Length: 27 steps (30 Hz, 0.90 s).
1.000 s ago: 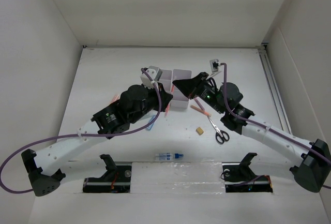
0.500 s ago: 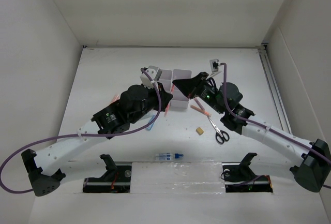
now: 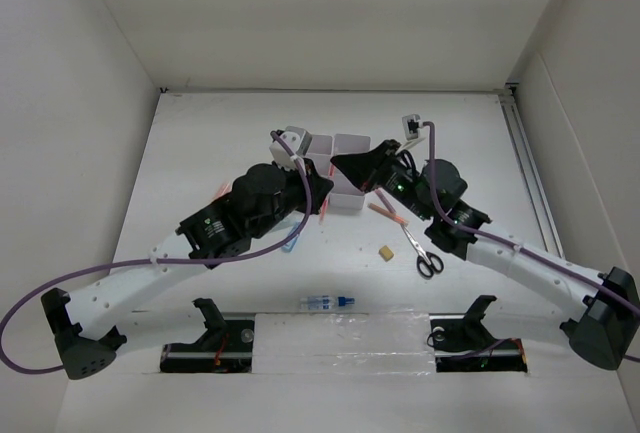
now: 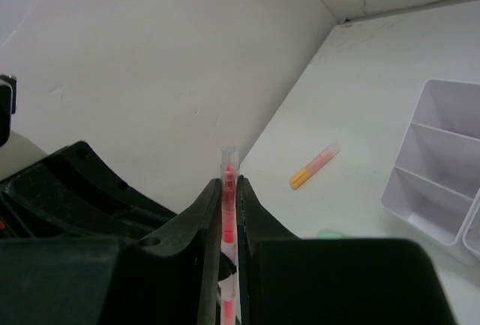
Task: Sort the stationery into containers
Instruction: Close the pen cap on the pen.
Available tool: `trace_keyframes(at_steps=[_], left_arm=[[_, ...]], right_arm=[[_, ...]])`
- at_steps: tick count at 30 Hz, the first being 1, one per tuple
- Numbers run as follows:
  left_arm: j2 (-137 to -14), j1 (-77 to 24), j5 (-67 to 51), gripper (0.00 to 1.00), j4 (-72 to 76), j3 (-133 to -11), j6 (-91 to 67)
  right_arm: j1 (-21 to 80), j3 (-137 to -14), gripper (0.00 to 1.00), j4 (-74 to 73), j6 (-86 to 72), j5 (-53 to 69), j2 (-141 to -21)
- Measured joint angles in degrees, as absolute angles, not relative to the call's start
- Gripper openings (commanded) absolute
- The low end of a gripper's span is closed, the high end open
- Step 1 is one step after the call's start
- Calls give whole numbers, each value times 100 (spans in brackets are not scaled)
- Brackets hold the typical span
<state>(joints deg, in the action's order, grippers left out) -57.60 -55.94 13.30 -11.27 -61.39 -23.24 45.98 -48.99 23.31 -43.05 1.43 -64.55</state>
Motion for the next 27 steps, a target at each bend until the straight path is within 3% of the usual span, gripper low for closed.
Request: trace_keyframes(at_steps=[27], left_arm=[[-5723,-5616,1533,0,-1098,-6075,-2318]], right_arm=[[4698,-5065,0,2137,-4176,161,-6573]])
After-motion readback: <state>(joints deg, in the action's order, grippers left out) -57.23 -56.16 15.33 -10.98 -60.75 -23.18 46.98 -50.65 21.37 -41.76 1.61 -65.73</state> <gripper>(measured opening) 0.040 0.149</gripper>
